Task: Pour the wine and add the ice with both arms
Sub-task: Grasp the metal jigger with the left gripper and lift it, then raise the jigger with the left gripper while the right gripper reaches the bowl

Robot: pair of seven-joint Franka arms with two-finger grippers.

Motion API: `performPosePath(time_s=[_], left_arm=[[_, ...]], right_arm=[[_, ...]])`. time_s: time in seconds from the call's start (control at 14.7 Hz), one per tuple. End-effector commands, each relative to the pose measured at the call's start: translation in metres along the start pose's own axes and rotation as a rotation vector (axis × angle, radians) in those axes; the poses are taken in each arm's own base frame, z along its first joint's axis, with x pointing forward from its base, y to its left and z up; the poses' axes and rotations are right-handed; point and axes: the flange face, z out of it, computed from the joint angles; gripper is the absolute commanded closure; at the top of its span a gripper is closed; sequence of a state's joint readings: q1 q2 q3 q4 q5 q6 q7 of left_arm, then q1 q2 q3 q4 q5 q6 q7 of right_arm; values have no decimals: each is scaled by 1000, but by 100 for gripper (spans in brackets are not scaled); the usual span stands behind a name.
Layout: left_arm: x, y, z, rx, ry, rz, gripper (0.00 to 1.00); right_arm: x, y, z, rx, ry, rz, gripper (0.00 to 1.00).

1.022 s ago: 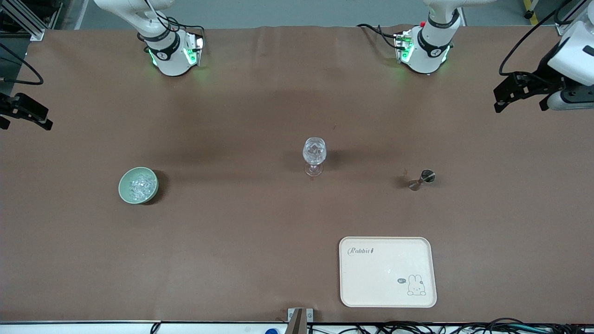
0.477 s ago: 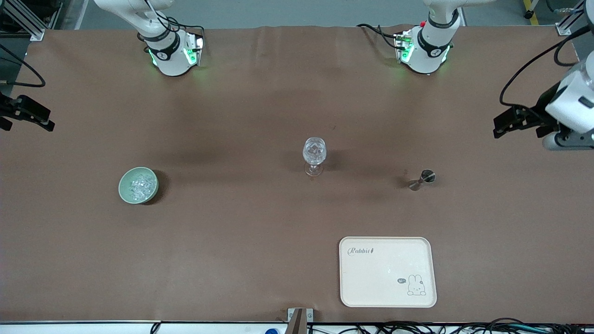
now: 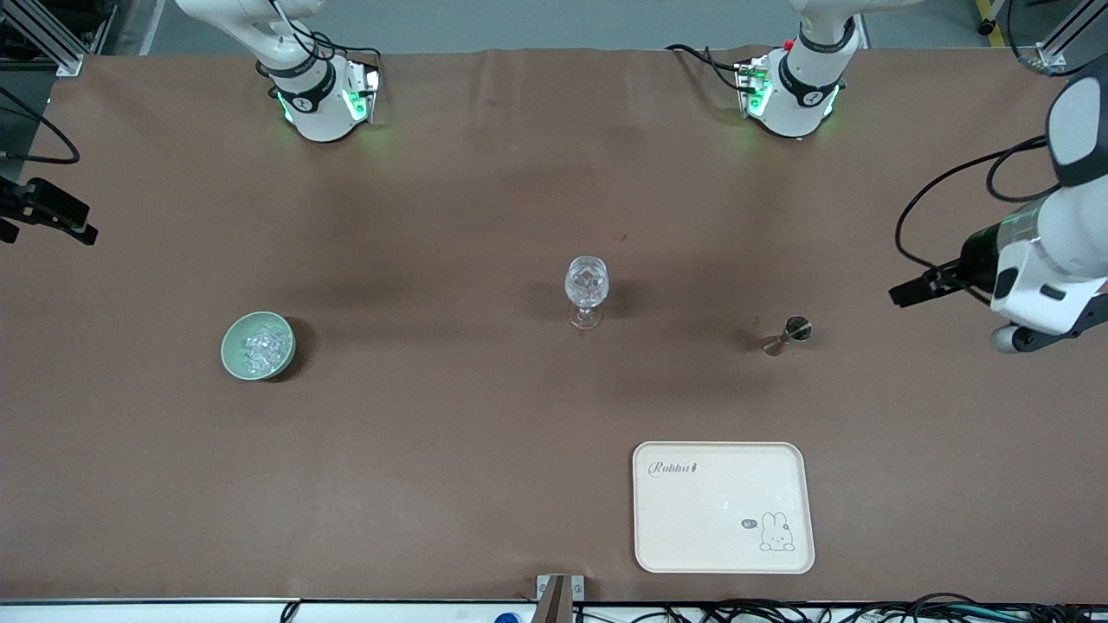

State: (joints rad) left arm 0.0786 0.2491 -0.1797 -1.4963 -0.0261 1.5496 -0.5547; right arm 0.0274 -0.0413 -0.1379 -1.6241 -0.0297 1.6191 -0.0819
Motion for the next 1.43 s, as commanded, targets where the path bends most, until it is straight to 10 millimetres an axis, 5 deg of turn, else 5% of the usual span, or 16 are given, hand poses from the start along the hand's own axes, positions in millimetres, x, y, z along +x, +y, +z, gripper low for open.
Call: performPosePath(time_s=[0.0, 0.48, 0.89, 1.36], left_arm=[[21, 7, 38, -35, -96, -158, 10], [101, -32, 149, -274, -430, -479, 8], [129, -39, 219, -374, -644, -685, 11], [149, -64, 274, -439, -731, -746, 16]], right_arm=[[-1, 3, 0, 0, -6, -7, 1], [5, 0, 9, 18, -18, -14, 1], [19, -2, 45, 15, -48, -18, 1], [29, -2, 88, 12, -32, -18, 2]])
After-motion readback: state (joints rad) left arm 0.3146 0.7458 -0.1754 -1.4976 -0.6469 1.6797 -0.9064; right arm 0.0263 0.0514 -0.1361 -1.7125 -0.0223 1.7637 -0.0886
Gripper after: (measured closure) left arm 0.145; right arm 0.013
